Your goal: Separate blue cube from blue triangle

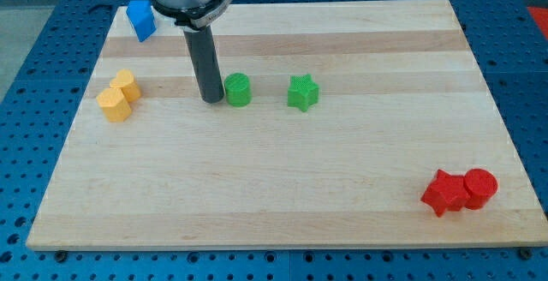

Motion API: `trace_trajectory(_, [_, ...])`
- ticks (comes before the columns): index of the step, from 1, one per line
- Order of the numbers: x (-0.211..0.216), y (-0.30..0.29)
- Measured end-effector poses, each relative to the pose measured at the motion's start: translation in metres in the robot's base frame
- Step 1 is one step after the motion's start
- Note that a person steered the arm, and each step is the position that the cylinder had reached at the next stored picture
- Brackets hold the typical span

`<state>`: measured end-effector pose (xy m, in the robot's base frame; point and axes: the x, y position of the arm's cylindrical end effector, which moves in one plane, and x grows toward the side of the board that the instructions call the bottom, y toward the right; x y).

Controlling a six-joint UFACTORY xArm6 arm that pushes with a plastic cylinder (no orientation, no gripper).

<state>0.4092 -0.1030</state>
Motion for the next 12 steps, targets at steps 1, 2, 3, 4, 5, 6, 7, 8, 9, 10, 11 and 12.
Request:
trace_trajectory(1, [-0.011,0.003])
trace_trajectory(2, [-0.053,0.003])
trace_trajectory(3, [-0.103,0.003])
trace_trajectory(4, [-0.118,-0.006])
trace_trajectory(5, [-0.1,-0.029])
trace_trajectory(6, [-0.1,-0.107])
trace_trajectory(7, [-0.088,-0.197])
trace_trajectory(8, [-0.089,-0.202])
trace_trajectory(9, [-0.095,-0.202])
trace_trajectory(10, [-0.131,-0.202])
trace_trajectory(11, [-0.176,-0.202])
trace_trajectory(12, [-0.212,-0.201])
